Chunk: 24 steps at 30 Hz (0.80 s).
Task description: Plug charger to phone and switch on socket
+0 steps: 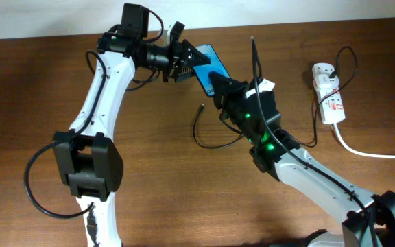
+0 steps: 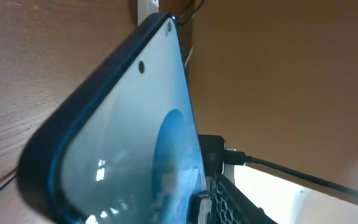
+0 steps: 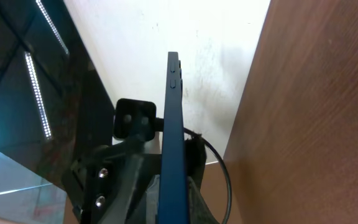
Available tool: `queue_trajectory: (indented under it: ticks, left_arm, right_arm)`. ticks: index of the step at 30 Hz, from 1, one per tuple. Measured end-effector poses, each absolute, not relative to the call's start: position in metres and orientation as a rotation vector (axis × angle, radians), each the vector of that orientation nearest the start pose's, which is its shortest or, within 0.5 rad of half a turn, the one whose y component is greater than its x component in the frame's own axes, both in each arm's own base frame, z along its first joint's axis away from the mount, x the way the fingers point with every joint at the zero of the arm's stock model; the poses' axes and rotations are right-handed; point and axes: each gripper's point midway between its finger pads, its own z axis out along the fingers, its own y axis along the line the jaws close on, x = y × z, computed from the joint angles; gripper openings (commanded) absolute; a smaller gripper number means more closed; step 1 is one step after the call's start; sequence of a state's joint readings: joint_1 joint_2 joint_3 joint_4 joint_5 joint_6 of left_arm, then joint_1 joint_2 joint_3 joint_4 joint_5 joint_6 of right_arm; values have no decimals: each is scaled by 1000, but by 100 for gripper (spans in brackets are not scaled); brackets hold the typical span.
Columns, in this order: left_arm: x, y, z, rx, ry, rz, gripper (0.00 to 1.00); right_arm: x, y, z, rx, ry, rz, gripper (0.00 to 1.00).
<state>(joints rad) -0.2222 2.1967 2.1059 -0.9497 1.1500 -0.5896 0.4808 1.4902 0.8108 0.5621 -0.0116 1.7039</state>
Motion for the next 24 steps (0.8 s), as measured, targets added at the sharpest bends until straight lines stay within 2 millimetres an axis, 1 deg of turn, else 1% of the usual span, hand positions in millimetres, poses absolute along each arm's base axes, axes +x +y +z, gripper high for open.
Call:
queue_trajectory:
  ticks: [10,11,13,14,16,24]
  left_arm:
    - [454,-261,236,-42,2603,-1746,34]
    - [454,-261,236,-41,2602,-1744,34]
    - [455,-261,236,-40,2600,-1743,29]
    - [455,-261,236,-42,2600,-1739,24]
    - [457,-261,237,-54,2596,-1741,21]
    - [466,-266,246,-98,2561,-1778,20]
  right_arm:
    - [417,222,241,1183,1621,1600,4]
    - [417,222,240,1184,1621,1600,4]
    - [417,222,240,1185,1620,1601,4]
    - [417,222,241,1187,1616,1601,4]
    - [418,222,243,1192,1605,1606,4]
    - [422,218,249,1250,1549,1634,4]
